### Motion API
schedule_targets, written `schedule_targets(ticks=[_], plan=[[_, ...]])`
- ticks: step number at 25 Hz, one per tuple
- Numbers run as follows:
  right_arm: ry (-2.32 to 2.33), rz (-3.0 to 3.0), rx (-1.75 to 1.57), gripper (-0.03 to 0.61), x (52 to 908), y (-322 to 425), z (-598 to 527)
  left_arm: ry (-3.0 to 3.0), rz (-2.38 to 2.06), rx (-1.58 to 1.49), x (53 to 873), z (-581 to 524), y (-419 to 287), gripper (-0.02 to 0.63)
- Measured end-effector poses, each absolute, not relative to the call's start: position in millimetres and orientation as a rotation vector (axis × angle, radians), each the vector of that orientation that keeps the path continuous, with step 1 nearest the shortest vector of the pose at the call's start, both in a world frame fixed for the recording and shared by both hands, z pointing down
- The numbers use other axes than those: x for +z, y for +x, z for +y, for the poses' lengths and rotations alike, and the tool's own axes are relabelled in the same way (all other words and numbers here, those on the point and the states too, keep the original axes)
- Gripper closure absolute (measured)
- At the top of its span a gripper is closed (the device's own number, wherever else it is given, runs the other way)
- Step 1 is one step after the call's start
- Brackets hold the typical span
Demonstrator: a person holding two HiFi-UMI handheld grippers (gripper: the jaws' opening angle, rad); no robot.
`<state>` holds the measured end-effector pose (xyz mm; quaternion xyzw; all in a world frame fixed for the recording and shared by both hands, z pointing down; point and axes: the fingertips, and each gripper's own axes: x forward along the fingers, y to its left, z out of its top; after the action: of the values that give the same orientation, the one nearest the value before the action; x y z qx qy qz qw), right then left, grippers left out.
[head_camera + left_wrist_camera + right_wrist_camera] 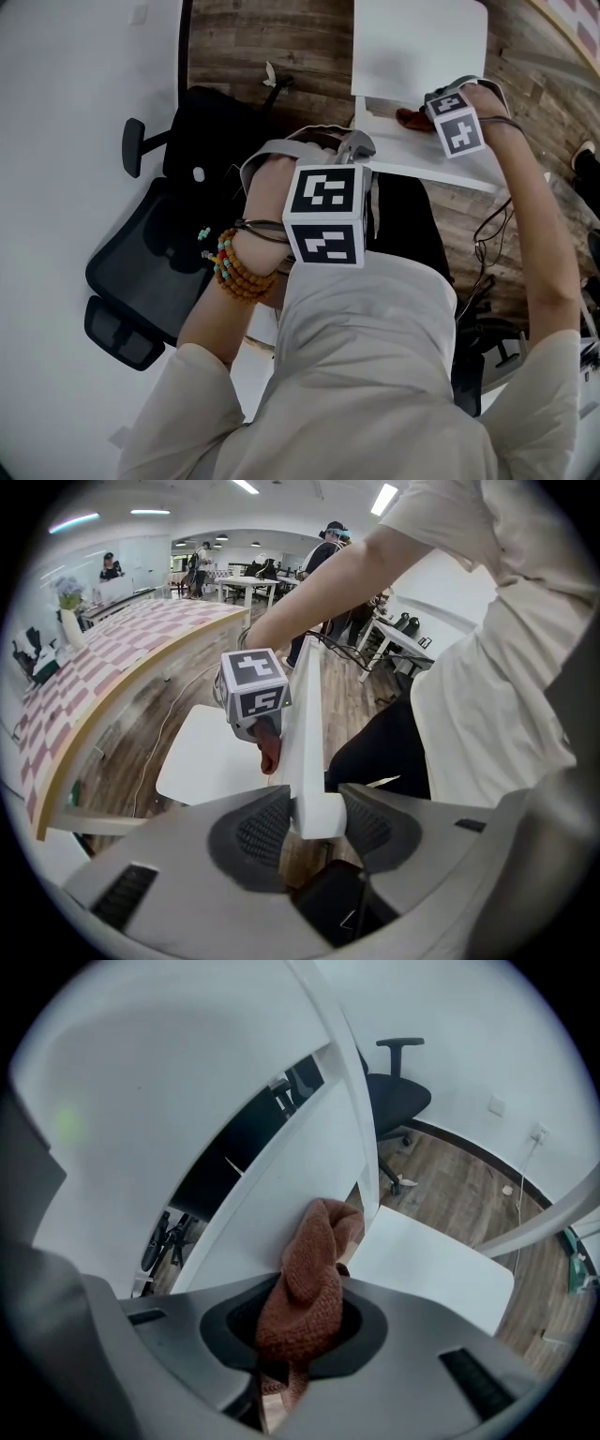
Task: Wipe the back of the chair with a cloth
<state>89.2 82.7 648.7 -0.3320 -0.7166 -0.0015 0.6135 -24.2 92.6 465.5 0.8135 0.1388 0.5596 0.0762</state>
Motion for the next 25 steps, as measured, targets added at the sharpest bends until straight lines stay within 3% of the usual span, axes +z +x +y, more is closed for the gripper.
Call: schedule_targets(ticks=[25], plan=[[-0.792,-1.67,-0.133,0.5,523,100,87,2.399,0.426,1.71,469,97,-25,0.413]])
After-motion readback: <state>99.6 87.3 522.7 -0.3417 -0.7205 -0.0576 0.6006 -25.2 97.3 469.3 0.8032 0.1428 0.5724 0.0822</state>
